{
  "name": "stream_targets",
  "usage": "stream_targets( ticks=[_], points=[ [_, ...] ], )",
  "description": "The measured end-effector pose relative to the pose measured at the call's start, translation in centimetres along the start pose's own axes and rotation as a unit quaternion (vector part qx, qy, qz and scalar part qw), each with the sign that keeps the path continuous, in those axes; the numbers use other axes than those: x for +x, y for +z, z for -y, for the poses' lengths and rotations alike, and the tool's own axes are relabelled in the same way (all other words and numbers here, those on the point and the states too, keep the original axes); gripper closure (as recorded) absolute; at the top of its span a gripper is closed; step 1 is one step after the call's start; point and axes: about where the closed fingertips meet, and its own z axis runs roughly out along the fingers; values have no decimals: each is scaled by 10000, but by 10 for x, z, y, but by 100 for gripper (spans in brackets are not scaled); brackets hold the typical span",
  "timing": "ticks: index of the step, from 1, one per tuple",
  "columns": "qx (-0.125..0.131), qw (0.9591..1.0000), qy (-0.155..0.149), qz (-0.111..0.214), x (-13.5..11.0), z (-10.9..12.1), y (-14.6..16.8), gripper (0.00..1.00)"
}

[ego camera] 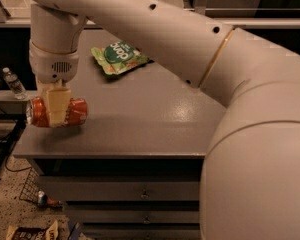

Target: Place coke can upright

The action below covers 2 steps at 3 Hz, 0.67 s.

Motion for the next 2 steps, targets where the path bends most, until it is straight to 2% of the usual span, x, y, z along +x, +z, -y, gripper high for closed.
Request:
stream_targets(
  ticks=[1,2],
  points=[
    [-9,9934,-185,1129,4,18,-21,100],
    [-25,9748,-48,2232,13,35,-33,100]
  ],
)
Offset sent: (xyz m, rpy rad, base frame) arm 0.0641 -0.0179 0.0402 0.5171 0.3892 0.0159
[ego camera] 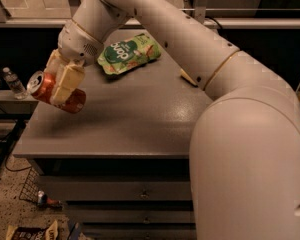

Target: Place coke can upright

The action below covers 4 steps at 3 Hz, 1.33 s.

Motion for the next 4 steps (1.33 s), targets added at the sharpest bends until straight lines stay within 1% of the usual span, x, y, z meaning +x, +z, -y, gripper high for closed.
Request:
stream_targets(
  ticks=[1,2,3,4],
  points=[
    [9,10000,-21,-28,-3,1,4,100],
    [67,10000,26,52,-12,-7,5,100],
    [574,9955,476,579,-11,-27,-4,100],
    [1317,9797,1002,1131,2,-34,-19,100]
  ],
)
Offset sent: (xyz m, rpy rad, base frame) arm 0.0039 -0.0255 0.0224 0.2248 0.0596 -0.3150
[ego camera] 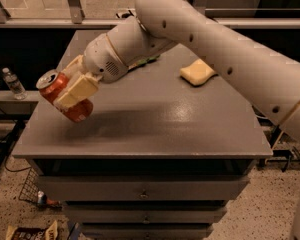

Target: Place coke can upright

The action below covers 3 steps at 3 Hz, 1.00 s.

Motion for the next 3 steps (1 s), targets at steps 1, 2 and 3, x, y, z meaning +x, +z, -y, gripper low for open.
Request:
stream_targets(
  ticks=[1,2,3],
  points=[
    [614,9967,281,459,9,7,-12,100],
    [1148,9883,437,908,19,14,-20,100],
    [1548,9796,339,1235,27,18,-21,100]
  ],
)
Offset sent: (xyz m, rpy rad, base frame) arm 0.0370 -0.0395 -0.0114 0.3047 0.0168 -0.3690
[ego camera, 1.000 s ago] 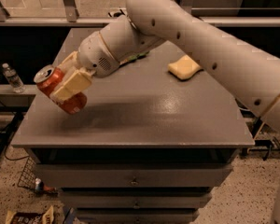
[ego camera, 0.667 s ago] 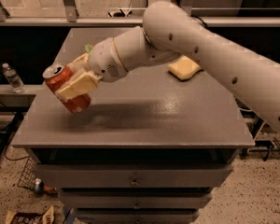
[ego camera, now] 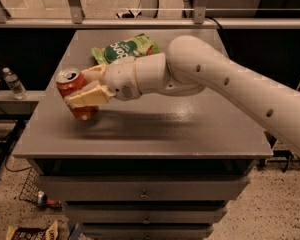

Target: Place coke can upright

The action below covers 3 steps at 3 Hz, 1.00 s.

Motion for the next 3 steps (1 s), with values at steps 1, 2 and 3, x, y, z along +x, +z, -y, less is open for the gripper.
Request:
stream_targets(
  ticks=[1,2,3],
  points=[
    [277,9993,-142,224,9,4,1,100],
    [402,9983,-172,395,18,6,2,100],
    [385,9983,-189,398,17,5,4,81]
  ],
)
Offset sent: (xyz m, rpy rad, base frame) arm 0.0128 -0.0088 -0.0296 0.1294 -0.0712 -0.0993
